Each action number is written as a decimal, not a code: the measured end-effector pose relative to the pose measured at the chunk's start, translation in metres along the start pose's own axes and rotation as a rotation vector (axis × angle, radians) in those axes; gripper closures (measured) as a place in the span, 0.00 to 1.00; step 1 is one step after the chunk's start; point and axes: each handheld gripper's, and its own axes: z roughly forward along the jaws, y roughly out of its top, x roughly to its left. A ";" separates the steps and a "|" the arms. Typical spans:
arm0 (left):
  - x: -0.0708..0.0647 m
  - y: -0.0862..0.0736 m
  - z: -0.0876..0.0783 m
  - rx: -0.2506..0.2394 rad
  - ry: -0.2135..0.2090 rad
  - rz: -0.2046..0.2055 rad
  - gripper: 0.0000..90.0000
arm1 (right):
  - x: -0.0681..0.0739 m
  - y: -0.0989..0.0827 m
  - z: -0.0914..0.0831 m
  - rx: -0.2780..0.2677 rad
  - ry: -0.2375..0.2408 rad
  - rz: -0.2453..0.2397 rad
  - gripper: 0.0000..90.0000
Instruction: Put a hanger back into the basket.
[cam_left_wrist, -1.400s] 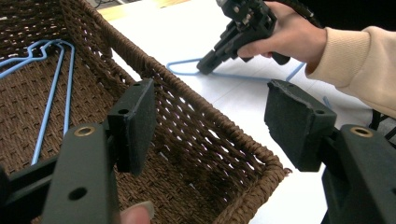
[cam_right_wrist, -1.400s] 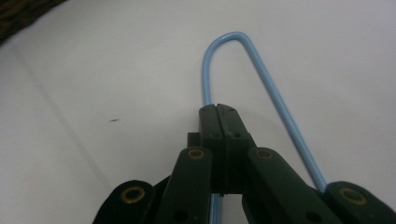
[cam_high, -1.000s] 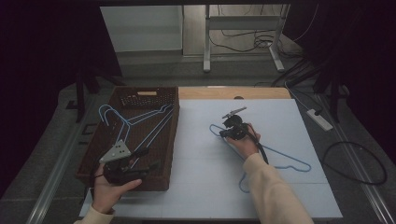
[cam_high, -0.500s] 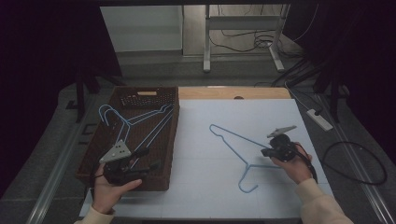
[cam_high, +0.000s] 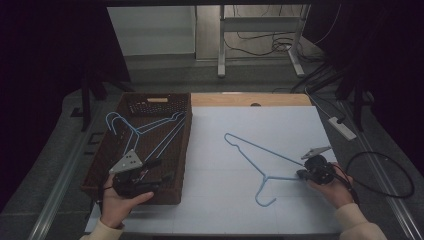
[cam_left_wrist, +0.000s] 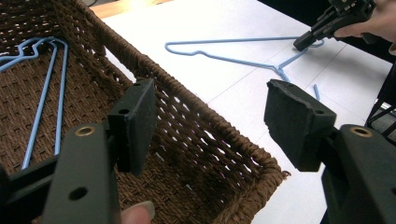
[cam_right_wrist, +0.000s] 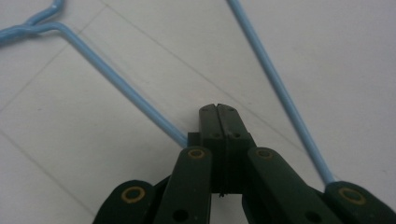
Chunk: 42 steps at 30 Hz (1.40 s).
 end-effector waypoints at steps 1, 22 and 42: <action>0.000 0.000 0.000 0.000 0.000 0.000 0.40 | 0.001 0.000 -0.001 0.003 0.009 0.001 1.00; 0.000 0.000 0.001 0.000 -0.003 0.001 0.40 | 0.084 0.014 -0.007 -0.018 0.144 -0.162 1.00; 0.000 0.000 0.001 0.002 -0.005 0.006 0.40 | 0.091 0.042 0.005 0.149 0.165 -0.452 0.68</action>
